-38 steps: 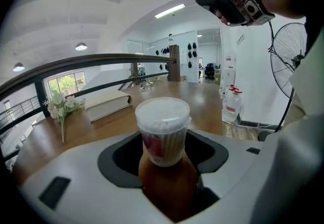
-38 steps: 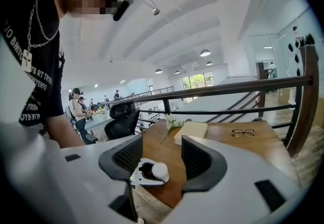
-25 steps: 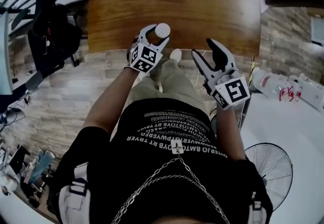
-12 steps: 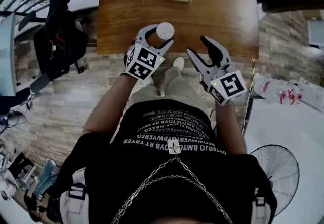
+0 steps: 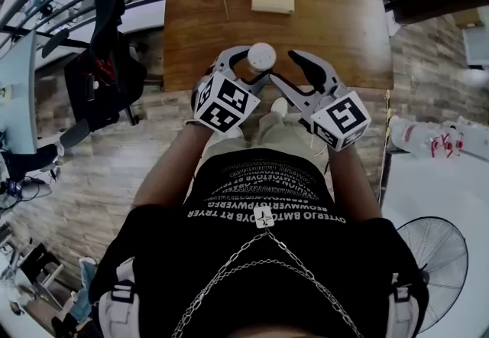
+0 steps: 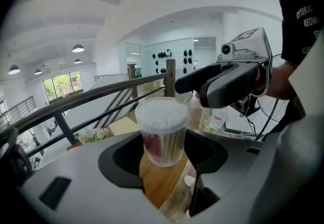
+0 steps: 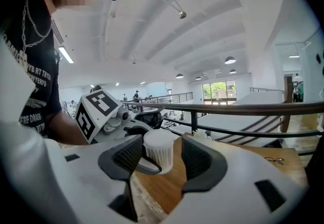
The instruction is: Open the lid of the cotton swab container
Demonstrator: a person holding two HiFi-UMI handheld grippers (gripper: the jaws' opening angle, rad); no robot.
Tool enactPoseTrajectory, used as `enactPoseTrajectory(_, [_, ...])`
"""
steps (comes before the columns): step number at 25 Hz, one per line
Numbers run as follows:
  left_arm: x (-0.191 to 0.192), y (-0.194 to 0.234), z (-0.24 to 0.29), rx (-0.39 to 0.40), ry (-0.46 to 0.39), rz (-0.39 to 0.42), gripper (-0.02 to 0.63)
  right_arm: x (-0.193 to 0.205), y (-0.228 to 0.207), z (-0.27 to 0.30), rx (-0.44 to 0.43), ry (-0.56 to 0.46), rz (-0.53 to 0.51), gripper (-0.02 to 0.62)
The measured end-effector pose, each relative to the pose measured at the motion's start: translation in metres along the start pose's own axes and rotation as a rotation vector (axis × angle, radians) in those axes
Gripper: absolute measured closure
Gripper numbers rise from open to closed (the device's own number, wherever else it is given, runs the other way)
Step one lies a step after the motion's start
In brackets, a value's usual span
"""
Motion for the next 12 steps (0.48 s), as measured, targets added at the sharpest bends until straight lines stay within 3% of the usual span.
enactPoseTrajectory(12, [-0.019,-0.017,-0.035,0.019,0.004,0.047,0.339,-0.029,0.031,0.018,-0.023,0.116,-0.053,0.314])
Point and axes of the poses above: the fingertips, and each gripper's own axes: z forward along the fingers, y to its left, x out of its underside, the point moved 10 cm from there along -z, backward along the fingers, and after that the axes turned 3 degrees about z, right-handed, at the moved point
